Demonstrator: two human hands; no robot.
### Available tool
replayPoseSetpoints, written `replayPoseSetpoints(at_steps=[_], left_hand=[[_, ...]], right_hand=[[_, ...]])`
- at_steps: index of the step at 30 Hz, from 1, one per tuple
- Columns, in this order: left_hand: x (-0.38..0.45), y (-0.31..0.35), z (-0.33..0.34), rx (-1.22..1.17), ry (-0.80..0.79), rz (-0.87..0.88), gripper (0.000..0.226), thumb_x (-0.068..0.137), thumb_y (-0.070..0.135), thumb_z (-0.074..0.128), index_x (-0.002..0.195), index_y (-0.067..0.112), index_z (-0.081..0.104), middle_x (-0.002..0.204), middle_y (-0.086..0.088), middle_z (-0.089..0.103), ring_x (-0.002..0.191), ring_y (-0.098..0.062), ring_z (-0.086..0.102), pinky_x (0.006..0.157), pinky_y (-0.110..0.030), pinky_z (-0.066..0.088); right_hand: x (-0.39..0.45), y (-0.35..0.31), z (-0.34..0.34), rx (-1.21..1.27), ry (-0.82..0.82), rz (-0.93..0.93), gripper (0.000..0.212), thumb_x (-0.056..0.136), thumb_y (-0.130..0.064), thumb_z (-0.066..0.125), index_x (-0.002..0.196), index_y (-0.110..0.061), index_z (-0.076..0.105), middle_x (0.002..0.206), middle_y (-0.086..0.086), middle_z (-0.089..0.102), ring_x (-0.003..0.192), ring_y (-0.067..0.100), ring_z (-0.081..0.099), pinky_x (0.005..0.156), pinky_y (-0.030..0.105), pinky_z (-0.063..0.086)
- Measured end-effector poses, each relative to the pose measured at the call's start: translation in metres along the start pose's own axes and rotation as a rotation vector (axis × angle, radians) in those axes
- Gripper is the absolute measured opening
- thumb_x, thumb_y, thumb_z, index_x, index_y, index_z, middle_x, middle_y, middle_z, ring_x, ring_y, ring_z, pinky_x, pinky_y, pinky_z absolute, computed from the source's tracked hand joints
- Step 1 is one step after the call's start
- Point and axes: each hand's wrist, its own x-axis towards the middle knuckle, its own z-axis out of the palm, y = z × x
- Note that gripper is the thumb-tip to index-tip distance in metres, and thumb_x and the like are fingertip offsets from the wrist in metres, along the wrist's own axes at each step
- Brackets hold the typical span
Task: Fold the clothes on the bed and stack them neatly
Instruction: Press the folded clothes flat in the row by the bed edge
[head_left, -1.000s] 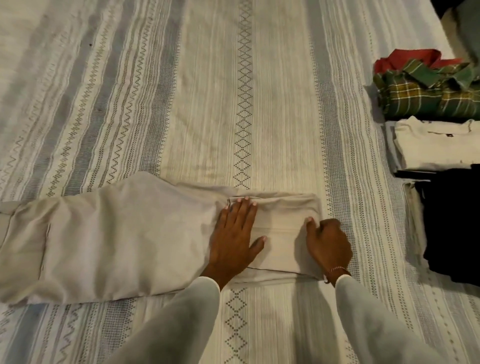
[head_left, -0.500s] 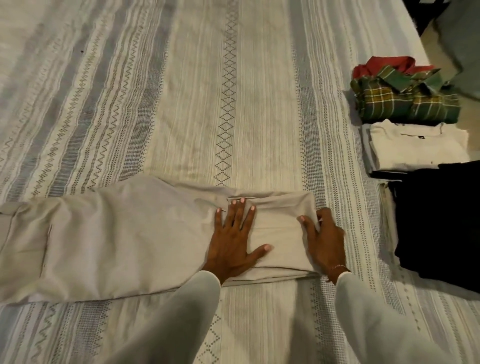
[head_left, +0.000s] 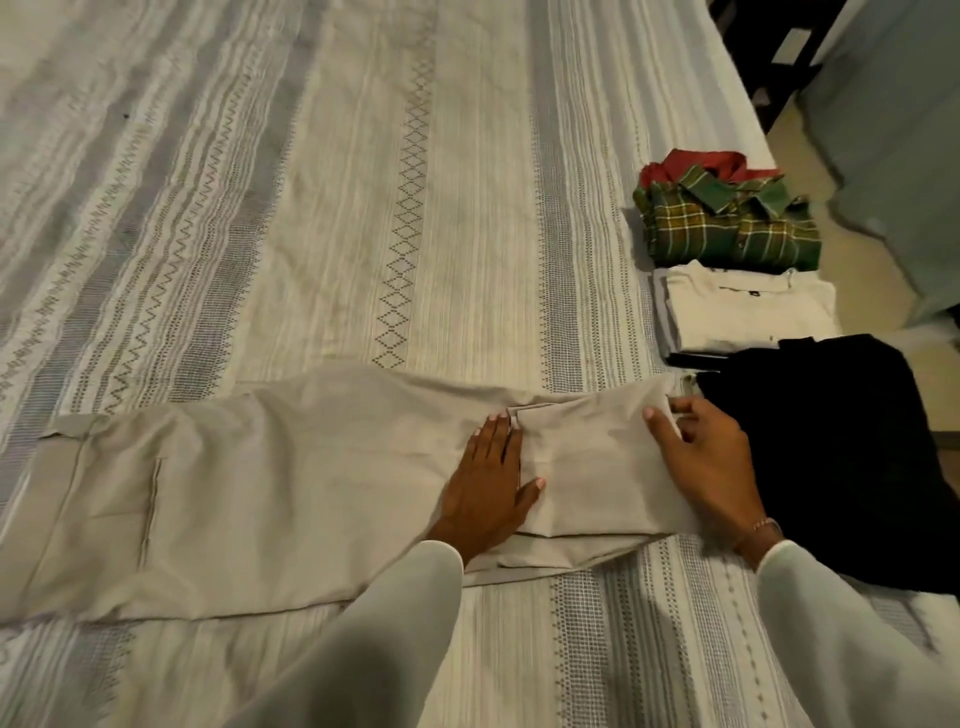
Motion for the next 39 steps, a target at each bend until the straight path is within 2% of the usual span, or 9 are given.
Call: replayPoseSetpoints(at_steps=[5, 9, 14, 16, 21, 24, 29, 35, 39], left_hand=[[-0.014, 0.005, -0.041, -0.937, 0.137, -0.381, 0.032, 0.098, 0.04, 0.061, 0.125, 0.023, 0.064, 0.143, -0.006, 0.058, 0.139, -0.02, 0.046, 0.115, -0.032, 0.037], [-0.031, 0.006, -0.111, -1.779, 0.097, -0.619, 0.049, 0.096, 0.052, 0.051, 0.11, 0.011, 0.074, 0.11, -0.015, 0.075, 0.105, -0.024, 0.071, 0.097, -0.036, 0.054], [-0.055, -0.052, -0.138, -1.887, 0.141, -0.774, 0.063, 0.089, 0.064, 0.057, 0.109, 0.007, 0.077, 0.103, -0.016, 0.074, 0.095, -0.026, 0.072, 0.091, -0.038, 0.057], [-0.06, -0.07, -0.131, -1.914, 0.036, -0.869, 0.049, 0.093, 0.055, 0.057, 0.088, 0.012, 0.081, 0.092, -0.01, 0.071, 0.084, -0.022, 0.065, 0.08, -0.033, 0.057], [-0.064, -0.107, -0.101, -1.454, 0.141, -1.017, 0.031, 0.1, 0.035, 0.059, 0.112, 0.009, 0.07, 0.097, -0.011, 0.076, 0.091, -0.03, 0.072, 0.082, -0.041, 0.06], [-0.07, -0.121, -0.088, -0.985, 0.321, -0.851, 0.024, 0.097, 0.032, 0.064, 0.108, 0.01, 0.065, 0.097, 0.0, 0.07, 0.09, -0.017, 0.067, 0.072, -0.016, 0.052], [-0.077, -0.117, -0.075, -0.632, 0.507, -0.554, 0.03, 0.097, 0.015, 0.064, 0.126, 0.015, 0.06, 0.109, 0.007, 0.066, 0.085, 0.0, 0.06, 0.075, 0.001, 0.04], [-0.072, -0.119, -0.068, -0.517, 0.412, -0.434, 0.074, 0.095, 0.012, 0.063, 0.158, 0.019, 0.023, 0.16, 0.004, 0.032, 0.143, -0.015, 0.035, 0.114, -0.031, 0.034], [-0.079, -0.115, -0.062, 0.016, 0.297, -0.216, 0.082, 0.091, 0.03, 0.067, 0.157, 0.012, 0.022, 0.165, -0.014, 0.023, 0.15, -0.033, 0.029, 0.114, -0.052, 0.038]], right_hand=[[-0.031, -0.077, 0.027, -0.126, -0.179, -0.215, 0.036, 0.093, -0.037, 0.066, 0.128, -0.03, 0.061, 0.06, -0.011, 0.06, 0.063, 0.005, 0.057, 0.057, 0.026, 0.042], [-0.073, -0.135, 0.078, -0.156, -0.339, -0.382, 0.042, 0.098, -0.039, 0.058, 0.139, -0.037, 0.05, 0.077, -0.013, 0.067, 0.073, 0.008, 0.064, 0.061, 0.02, 0.043], [-0.104, -0.141, 0.149, -0.193, -0.552, -0.534, 0.041, 0.105, -0.046, 0.039, 0.135, -0.022, 0.055, 0.114, 0.002, 0.07, 0.1, 0.023, 0.064, 0.091, 0.039, 0.052], [-0.11, -0.122, 0.166, -0.224, -0.49, -0.505, 0.056, 0.101, -0.053, 0.029, 0.136, -0.021, 0.057, 0.128, 0.004, 0.064, 0.114, 0.024, 0.059, 0.098, 0.039, 0.048], [-0.095, -0.07, 0.193, -0.523, -0.412, -0.444, 0.102, 0.079, -0.092, 0.029, 0.156, -0.025, 0.034, 0.166, 0.016, 0.017, 0.154, 0.038, 0.009, 0.121, 0.059, 0.02], [-0.091, -0.051, 0.201, -0.671, -0.427, -0.486, 0.119, 0.067, -0.103, 0.029, 0.162, -0.032, 0.012, 0.168, 0.012, -0.014, 0.154, 0.034, -0.018, 0.12, 0.066, -0.001], [-0.085, -0.035, 0.205, -0.707, -0.394, -0.504, 0.117, 0.068, -0.101, 0.033, 0.161, -0.033, 0.014, 0.169, 0.011, -0.01, 0.155, 0.034, -0.012, 0.114, 0.075, 0.001], [-0.08, -0.031, 0.208, -0.661, -0.377, -0.521, 0.103, 0.08, -0.094, 0.026, 0.161, -0.035, 0.002, 0.168, 0.008, -0.017, 0.154, 0.03, -0.019, 0.119, 0.066, -0.006], [-0.079, -0.023, 0.194, -0.31, -0.048, -0.245, 0.074, 0.095, -0.057, 0.053, 0.152, -0.014, 0.033, 0.158, 0.017, 0.032, 0.145, 0.036, 0.03, 0.113, 0.055, 0.036]])
